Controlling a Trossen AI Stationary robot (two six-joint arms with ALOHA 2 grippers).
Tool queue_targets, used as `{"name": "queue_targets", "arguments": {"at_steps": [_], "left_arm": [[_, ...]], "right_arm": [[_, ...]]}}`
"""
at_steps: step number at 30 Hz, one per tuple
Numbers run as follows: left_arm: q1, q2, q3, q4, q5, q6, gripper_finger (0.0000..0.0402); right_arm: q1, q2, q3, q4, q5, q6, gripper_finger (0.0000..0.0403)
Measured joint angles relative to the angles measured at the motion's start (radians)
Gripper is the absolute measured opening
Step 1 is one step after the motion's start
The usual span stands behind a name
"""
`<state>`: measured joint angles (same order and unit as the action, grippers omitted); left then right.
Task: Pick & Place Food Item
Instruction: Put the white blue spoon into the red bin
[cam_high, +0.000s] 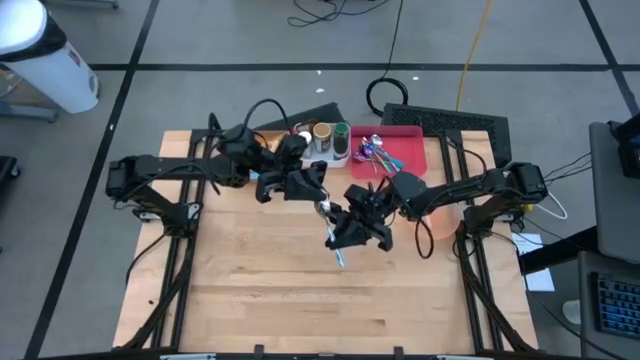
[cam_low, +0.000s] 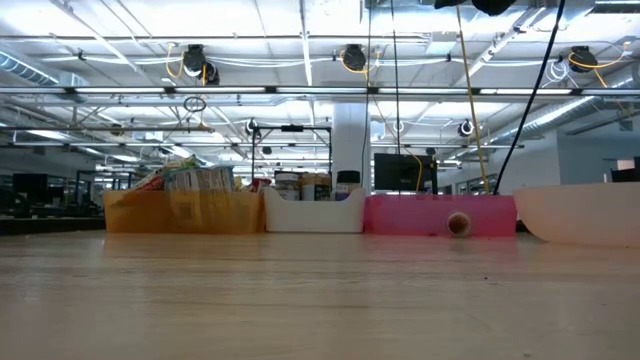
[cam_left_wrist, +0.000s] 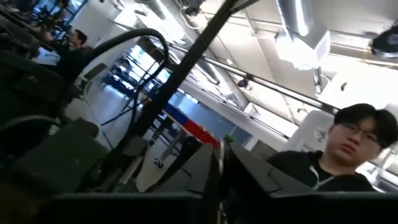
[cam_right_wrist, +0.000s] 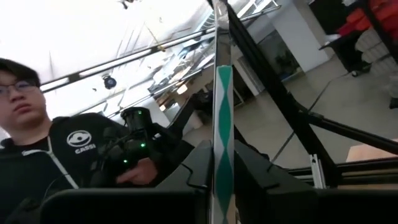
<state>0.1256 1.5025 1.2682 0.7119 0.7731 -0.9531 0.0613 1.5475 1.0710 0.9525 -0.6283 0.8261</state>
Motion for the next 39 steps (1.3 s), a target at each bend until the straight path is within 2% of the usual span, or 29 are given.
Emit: {"name": "queue_targets", "arguments": {"at_steps": [8, 14, 18, 25, 32, 39], "left_arm": [[0.015, 0.001, -0.001, 0.006, -0.014, -0.052, 0.014], [0.094, -0.003, -0.001, 0.114, 0.038, -0.127, 0.0176], [0.167, -0.034, -0.001, 0.171, 0.051, -0.129, 0.0176], [0.339, -0.127, -0.001, 0.173, 0.124, -0.092, 0.0157], [0.534, -0.216, -0.001, 0.168, 0.289, -0.111, 0.0143], [0.678, -0.28, -0.001, 0.164, 0.47, -0.145, 0.0132]], "right_arm": [[-0.012, 0.002, 0.0, -0.021, 0.003, -0.002, 0.0026], [-0.033, 0.002, 0.0, -0.023, -0.001, 0.0, 0.0026], [-0.038, 0.002, 0.0, -0.024, -0.001, 0.005, 0.0026], [-0.084, 0.001, 0.001, -0.05, -0.003, 0.05, 0.0026], [-0.193, 0.001, 0.001, -0.182, -0.032, 0.052, 0.0026], [-0.389, 0.001, 0.002, -0.3, -0.11, 0.052, 0.0026]]}}
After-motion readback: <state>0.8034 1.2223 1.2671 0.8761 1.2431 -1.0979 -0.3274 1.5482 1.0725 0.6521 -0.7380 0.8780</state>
